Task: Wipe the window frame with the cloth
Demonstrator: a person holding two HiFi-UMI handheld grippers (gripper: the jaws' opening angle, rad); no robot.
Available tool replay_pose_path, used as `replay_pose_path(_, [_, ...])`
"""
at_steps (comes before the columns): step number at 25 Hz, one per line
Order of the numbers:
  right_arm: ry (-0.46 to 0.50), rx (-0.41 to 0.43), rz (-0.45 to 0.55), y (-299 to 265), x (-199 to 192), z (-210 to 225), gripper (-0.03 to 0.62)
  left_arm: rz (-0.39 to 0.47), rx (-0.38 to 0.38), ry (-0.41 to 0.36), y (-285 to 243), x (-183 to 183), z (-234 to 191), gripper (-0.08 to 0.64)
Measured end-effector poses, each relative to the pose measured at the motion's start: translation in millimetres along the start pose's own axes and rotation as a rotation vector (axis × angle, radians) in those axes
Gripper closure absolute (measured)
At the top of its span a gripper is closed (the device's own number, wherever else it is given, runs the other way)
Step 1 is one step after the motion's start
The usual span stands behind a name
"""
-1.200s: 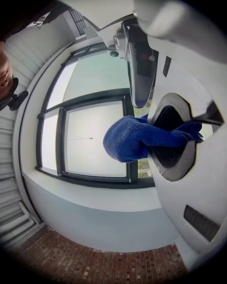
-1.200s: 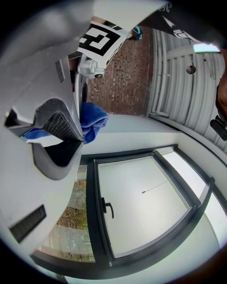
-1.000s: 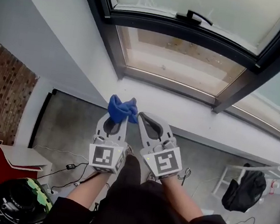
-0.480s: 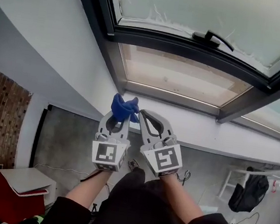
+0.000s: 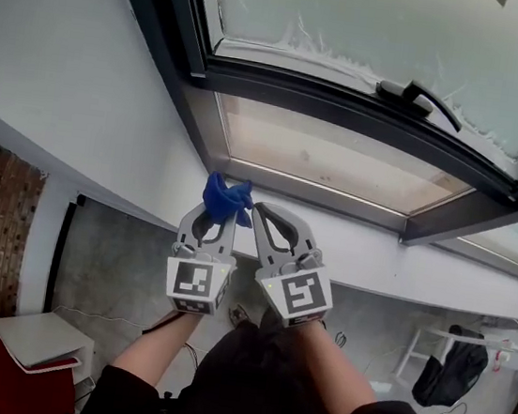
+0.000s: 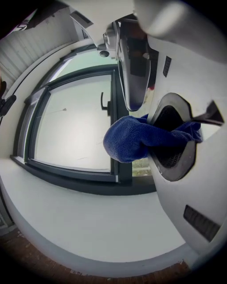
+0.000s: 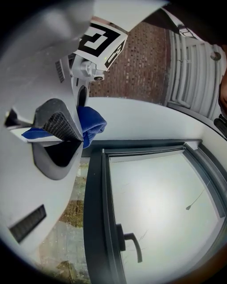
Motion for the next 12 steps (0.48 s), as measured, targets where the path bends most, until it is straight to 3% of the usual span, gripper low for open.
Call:
replay_pose_path(7, [-0.020,0.074,0.040,-50,-21,53,0.586,0.003,0.089,-0.012,-67,-9,-15,0.503])
replay_pose_path(12, [-0.043,0.108,0.041,-79,-52,75,0.586,0.019,0.185,0.066,-112,-26,-40,0.503])
Point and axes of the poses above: the fingertips, and each gripper's own axes: y backward along the fingers, z to its right, x out of its top, the point moved 9 cm from there along y, backward along the fingers, and after that the axes turned 6 degrees about y, right-handed, at the moved point
